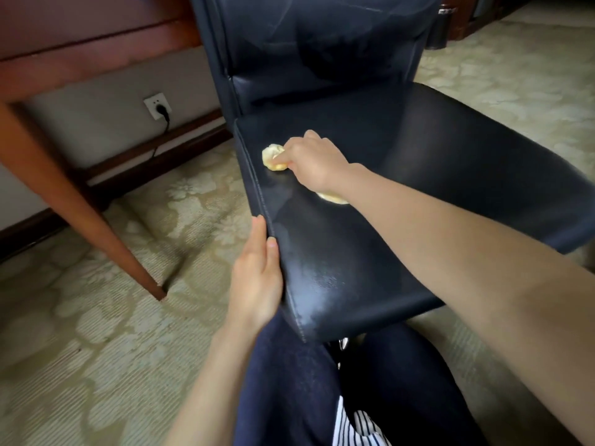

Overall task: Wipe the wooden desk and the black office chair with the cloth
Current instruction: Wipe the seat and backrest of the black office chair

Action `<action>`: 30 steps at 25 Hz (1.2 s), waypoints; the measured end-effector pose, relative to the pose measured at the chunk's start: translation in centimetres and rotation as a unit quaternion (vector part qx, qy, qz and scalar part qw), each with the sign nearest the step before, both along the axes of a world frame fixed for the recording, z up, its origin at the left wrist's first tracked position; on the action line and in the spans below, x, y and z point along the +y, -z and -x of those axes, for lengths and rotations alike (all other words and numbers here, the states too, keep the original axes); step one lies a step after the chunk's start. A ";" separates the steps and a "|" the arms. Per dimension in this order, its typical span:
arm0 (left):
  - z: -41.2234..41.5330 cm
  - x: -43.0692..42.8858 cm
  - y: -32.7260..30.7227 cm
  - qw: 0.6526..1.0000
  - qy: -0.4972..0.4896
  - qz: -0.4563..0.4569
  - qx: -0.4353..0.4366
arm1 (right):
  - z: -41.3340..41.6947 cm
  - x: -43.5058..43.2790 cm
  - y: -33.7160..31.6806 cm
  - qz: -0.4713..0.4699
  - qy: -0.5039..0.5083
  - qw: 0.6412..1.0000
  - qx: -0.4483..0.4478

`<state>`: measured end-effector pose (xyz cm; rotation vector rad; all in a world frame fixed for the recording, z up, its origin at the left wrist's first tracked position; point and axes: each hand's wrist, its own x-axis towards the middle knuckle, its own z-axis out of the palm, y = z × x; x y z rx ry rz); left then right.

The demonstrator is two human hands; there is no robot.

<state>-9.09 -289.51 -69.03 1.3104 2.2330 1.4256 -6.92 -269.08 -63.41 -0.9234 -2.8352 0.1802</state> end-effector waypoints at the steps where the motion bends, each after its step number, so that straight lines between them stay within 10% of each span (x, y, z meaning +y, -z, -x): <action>1: -0.2 0.0 0.0 1.000 0.001 0.001 0.000 | 1.0 0.3 -0.1 -0.010 -0.007 1.000 -0.006; 9: -1.2 -2.0 0.1 0.997 0.044 0.059 0.038 | 5.0 0.4 0.1 -0.003 -0.070 0.997 0.016; 17: 3.6 1.3 -3.4 0.997 -0.007 -0.046 0.059 | -9.1 -4.6 0.3 0.011 -0.189 0.979 0.070; 24: 0.5 5.0 -4.1 0.995 0.056 0.009 0.080 | -22.7 -9.5 2.3 -0.047 0.003 0.984 0.175; 30: -1.0 5.4 -3.5 0.983 0.092 0.075 0.138 | -28.7 -13.0 8.0 -0.100 0.292 0.893 0.326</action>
